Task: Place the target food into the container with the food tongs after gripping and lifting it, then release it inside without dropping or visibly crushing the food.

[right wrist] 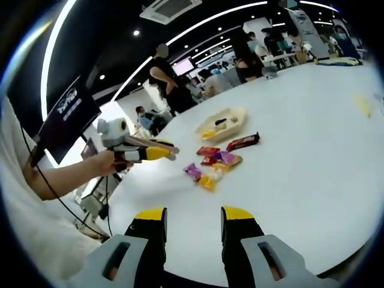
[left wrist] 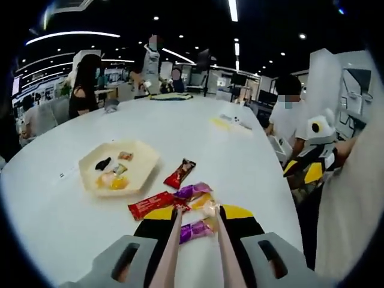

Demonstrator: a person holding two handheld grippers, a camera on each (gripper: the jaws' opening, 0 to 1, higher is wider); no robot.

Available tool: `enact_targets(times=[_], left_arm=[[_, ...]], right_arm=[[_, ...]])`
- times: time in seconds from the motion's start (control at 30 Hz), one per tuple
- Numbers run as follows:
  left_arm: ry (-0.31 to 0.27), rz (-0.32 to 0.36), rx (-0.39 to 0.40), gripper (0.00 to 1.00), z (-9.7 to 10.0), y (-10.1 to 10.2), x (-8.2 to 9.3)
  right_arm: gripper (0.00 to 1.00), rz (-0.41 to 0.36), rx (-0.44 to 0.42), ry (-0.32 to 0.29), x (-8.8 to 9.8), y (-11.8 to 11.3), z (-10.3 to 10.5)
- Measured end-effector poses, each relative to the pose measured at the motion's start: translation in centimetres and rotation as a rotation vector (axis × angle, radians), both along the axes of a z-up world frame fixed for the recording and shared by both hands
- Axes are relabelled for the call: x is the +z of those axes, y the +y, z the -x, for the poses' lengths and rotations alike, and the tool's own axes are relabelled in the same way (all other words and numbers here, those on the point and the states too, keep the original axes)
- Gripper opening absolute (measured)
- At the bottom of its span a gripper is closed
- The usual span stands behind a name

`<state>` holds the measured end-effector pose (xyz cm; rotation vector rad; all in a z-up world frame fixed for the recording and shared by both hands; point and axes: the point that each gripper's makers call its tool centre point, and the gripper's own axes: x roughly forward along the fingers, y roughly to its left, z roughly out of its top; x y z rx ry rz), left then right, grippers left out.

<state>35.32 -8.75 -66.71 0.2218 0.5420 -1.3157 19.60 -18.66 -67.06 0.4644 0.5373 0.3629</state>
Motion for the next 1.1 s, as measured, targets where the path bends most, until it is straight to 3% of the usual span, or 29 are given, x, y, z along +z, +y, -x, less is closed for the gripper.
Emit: enact_targets(times=[0.4, 1.1], left_arm=[[-0.06, -0.134, -0.219, 0.27, 0.9, -0.7, -2.6], [-0.156, -0.285, -0.466, 0.27, 0.4, -1.6, -5.4]], right_arm=[[0.35, 0.013, -0.027, 0.006, 0.1, -1.5, 0.7], [0.35, 0.034, -0.055, 0.041, -0.5, -3.3, 2.2]])
